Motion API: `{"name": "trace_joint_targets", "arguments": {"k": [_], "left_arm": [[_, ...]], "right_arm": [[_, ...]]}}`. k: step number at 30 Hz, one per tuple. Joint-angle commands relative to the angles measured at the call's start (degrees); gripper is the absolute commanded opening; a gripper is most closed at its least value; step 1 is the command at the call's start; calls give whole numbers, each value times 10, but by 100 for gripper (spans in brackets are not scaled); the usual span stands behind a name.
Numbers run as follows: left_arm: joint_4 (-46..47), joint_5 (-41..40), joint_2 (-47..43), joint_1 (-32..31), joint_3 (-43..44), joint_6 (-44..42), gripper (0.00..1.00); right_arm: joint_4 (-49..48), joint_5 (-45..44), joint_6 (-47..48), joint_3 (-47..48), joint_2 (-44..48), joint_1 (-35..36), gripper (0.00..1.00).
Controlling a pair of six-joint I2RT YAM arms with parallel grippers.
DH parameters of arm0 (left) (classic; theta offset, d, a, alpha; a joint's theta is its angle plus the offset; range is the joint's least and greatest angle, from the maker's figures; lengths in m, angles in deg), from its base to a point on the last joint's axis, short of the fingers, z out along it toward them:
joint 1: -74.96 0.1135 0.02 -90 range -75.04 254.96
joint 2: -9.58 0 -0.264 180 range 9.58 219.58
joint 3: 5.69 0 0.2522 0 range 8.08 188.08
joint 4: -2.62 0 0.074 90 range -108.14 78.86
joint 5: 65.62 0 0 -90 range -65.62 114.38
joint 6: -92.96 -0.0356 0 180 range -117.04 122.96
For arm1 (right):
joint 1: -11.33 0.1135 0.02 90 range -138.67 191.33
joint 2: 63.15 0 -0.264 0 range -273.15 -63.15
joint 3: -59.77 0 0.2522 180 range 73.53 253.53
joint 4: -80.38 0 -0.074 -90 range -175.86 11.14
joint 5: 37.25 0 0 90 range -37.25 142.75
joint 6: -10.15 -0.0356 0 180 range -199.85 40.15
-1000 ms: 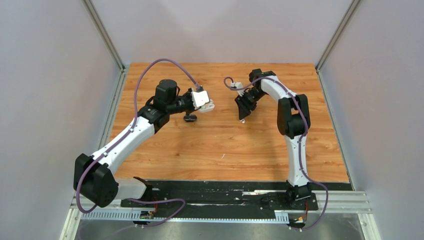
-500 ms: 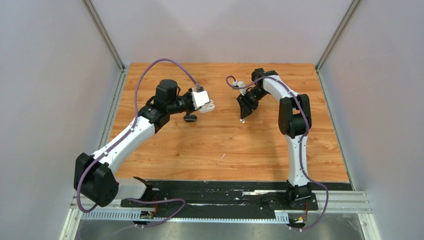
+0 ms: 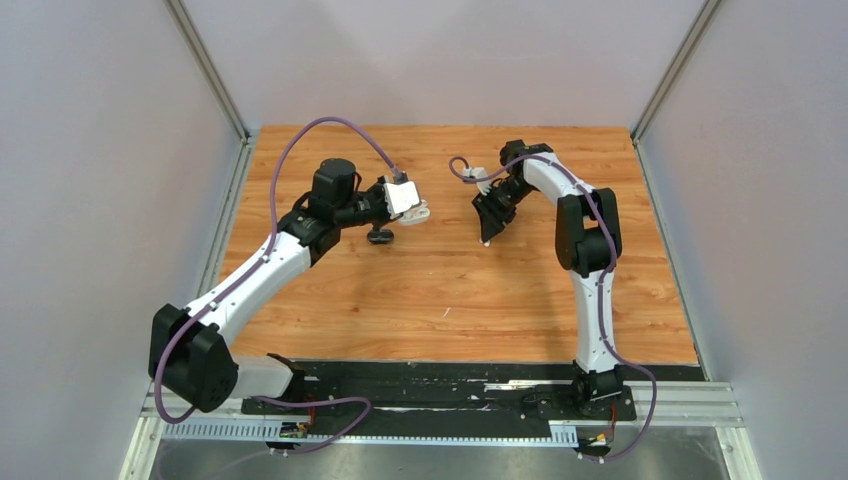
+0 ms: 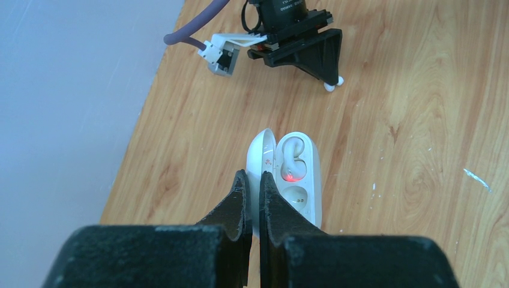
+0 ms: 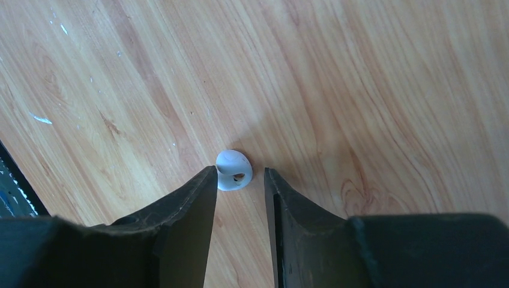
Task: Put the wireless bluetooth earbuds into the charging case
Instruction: Pick up the earbud from the center of the board.
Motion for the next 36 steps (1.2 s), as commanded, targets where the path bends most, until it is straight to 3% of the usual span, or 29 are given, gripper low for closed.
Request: {"name": "trace_joint_targets", "arguments": {"k": [1, 22, 28, 36], "left_arm": [[25, 9, 3, 2, 11, 12, 0], [36, 7, 2, 2, 3, 21, 0], [36, 8, 3, 2, 3, 20, 0], [35, 11, 3, 2, 3, 21, 0]], "right_arm": [[7, 3, 7, -11, 13, 4, 38], [-17, -25, -25, -21, 28, 22, 29], [-16, -27, -25, -20, 39, 22, 22], [-16, -29, -29, -19, 45, 21, 6]]}}
